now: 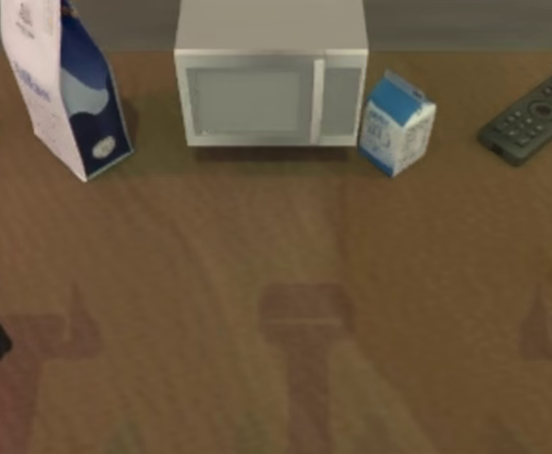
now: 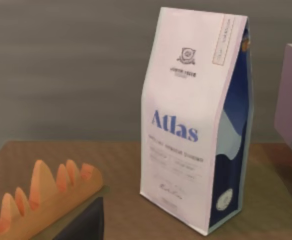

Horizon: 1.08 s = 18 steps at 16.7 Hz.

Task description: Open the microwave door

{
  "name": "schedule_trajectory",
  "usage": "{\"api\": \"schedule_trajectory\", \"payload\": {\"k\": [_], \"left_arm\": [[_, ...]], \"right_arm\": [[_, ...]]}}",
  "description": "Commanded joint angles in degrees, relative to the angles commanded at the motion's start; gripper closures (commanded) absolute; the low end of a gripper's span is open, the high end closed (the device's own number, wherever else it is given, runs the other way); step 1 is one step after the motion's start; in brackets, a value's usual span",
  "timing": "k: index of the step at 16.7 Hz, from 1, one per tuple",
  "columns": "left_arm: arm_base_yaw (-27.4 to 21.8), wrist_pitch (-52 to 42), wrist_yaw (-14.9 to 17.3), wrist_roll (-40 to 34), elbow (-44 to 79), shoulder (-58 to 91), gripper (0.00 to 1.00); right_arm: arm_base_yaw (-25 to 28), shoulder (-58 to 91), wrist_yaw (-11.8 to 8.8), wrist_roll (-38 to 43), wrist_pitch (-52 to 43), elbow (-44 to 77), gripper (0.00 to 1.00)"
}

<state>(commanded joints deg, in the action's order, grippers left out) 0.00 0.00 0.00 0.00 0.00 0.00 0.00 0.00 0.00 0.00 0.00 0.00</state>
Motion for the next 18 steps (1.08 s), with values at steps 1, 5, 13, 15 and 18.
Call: {"api": "schedule_trajectory", "payload": {"k": [1,5,13,15,18], "left_arm": [[0.0,0.0,0.0,0.0,0.0,0.0,0.0],[-1.58,-1.25,-0.88,-1.36,3.53,3.52,0.0],[-13.72,-12.58,-8.38,-11.72,36.08,39.06,0.0],[-17.69,-16.57,-10.8,-14.96,46.8,52.49,0.0],[-23.67,-22.72,-14.41,-19.82,62.68,73.26,0.0]], "right_arm": [[0.0,0.0,0.0,0.0,0.0,0.0,0.0],[0.0,0.0,0.0,0.0,0.0,0.0,0.0],[0.0,0.0,0.0,0.0,0.0,0.0,0.0],[0.0,0.0,0.0,0.0,0.0,0.0,0.0],[0.0,0.0,0.0,0.0,0.0,0.0,0.0]]}}
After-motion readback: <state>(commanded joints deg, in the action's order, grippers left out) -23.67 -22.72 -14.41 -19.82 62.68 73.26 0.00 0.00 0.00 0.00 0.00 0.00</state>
